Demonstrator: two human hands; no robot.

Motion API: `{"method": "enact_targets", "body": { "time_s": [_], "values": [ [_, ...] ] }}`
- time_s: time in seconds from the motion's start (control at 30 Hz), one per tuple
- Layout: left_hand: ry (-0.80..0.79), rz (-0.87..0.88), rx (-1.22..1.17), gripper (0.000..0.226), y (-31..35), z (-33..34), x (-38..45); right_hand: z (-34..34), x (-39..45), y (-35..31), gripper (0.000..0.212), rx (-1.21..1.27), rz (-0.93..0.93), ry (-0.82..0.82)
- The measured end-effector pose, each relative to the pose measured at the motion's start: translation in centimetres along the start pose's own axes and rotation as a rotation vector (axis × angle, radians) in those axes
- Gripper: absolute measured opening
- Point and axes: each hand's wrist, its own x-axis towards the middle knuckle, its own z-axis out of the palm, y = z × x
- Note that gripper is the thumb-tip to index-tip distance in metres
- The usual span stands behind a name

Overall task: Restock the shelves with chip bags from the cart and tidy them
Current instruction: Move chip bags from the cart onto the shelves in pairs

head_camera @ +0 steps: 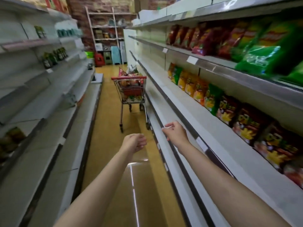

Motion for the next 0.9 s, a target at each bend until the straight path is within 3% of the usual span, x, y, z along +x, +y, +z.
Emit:
{"method": "enact_targets", "body": {
  "time_s": [0.5,0.9],
  "values": [
    [0.228,0.086,0.034,0.011,10.0,-2.7,18.2,8.6,22.3,-6.2,0.012,0.024,-0.102,-0.215],
    [0.153,0.144,0.065,0.012,17.1,-4.3,38.2,17.4,41.0,-10.1,0.01,-0.017,-0.15,-0.178]
  ]
}}
